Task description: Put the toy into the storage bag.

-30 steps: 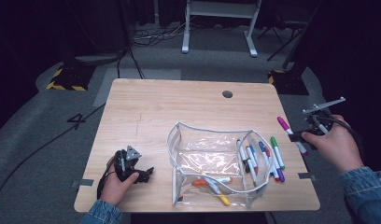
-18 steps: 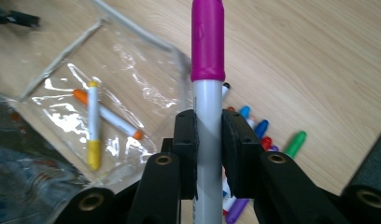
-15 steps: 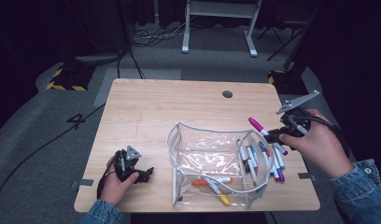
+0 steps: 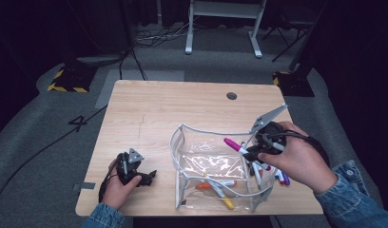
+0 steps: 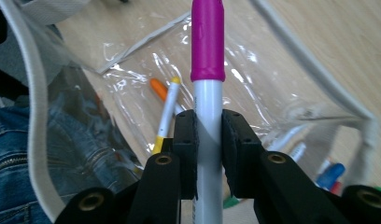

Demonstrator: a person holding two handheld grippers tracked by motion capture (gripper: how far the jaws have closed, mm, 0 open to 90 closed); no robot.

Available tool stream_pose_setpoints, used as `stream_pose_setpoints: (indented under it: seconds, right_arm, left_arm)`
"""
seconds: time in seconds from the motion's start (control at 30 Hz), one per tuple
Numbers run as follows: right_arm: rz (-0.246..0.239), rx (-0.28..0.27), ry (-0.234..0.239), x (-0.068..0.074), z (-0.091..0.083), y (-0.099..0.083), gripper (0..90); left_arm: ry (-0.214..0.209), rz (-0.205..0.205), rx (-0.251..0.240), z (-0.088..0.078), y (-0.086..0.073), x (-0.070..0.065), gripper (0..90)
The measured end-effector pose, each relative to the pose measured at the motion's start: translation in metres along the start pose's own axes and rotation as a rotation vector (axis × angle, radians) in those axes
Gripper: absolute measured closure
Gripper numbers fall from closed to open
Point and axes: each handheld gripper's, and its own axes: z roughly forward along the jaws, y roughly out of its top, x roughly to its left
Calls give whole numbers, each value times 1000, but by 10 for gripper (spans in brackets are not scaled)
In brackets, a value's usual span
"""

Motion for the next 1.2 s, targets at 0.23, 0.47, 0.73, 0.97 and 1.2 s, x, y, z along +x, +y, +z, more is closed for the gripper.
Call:
stream_pose_setpoints:
  seconds: [0.23,0.47,0.73,0.97,1.2]
  right_arm:
    - [-64,49,62,20,22,12,769]
    - [-110,93,112,32,48,19,769]
    - [-152,175,152,42,80,25,769]
    - [-188,246,185,45,109,25,768]
    - [-210,314,202,45,130,22,768]
  left_arm:
    - [0,0,0,0,0,0,0]
    - [0,0,0,0,0,0,1]
    - [-1,0,1,0,0,0,1]
    - [-1,0,1,0,0,0,1]
    - [0,0,-1,0,0,0,1]
